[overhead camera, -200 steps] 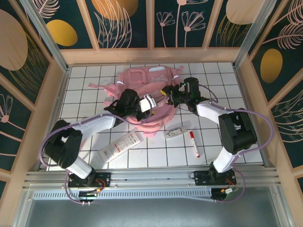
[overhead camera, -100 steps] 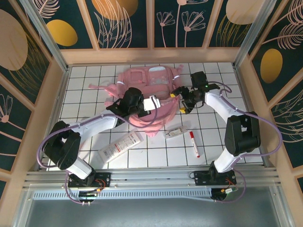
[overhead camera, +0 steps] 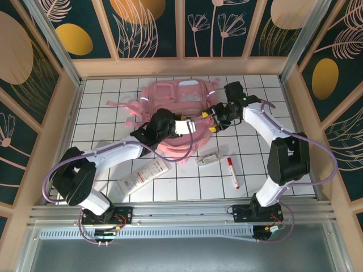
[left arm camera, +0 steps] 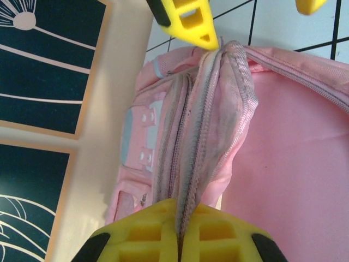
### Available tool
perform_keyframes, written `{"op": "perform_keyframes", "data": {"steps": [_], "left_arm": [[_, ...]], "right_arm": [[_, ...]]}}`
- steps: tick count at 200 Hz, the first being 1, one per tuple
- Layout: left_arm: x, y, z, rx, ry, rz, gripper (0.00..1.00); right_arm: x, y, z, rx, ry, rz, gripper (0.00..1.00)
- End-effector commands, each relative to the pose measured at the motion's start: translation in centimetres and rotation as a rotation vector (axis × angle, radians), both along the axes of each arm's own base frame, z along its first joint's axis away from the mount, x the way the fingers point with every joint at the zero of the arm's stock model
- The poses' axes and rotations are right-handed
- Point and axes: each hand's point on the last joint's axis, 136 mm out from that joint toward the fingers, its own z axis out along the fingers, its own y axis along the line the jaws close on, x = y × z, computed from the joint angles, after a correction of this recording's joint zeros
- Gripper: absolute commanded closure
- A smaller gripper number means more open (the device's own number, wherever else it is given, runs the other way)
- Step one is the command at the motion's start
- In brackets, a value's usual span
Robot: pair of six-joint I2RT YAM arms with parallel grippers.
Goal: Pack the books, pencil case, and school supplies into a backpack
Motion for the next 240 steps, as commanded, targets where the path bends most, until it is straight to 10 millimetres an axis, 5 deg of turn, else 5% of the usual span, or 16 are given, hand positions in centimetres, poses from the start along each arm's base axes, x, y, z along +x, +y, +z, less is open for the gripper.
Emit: {"op": "perform_keyframes", "data": {"steps": [1,28,44,67,111,185,240], "left_arm": [[0.3,0.0,3.6,-0.080,-0.112,0.012,1.00],[0.0,0.1,3.3,-0.083,-0.112,0.005,1.00],[-0.4,0.1,3.0,-0.073,-0.116,-0.012,1.00],[-0.7,0.4,3.1,-0.064,-0.131,-0.021,1.00],[-0.9,0.5,2.2,-0.020,-0.128,-0.033,1.00],[-1.3,0.7,2.1,0.004,-0.145,-0.058,1.00],[-0.9,0.2,3.1,-0.021,-0.150,-0.053,1.00]], "right_arm": [[0.7,1.9,-0.4,0.069,0.041,-0.056,0.47],[2.0,2.6,0.3,0.096,0.017,-0.086,0.55],[2.4,2.8,0.7,0.114,0.012,-0.094,0.38],[2.3,2.6,1.0,0.111,0.011,-0.102,0.26],[1.4,1.5,1.4,-0.022,0.003,-0.053,0.25],[2.8,2.0,0.9,-0.077,-0.014,0.000,0.59],[2.4,3.2,-0.3,-0.061,0.012,-0.001,0.61]]}}
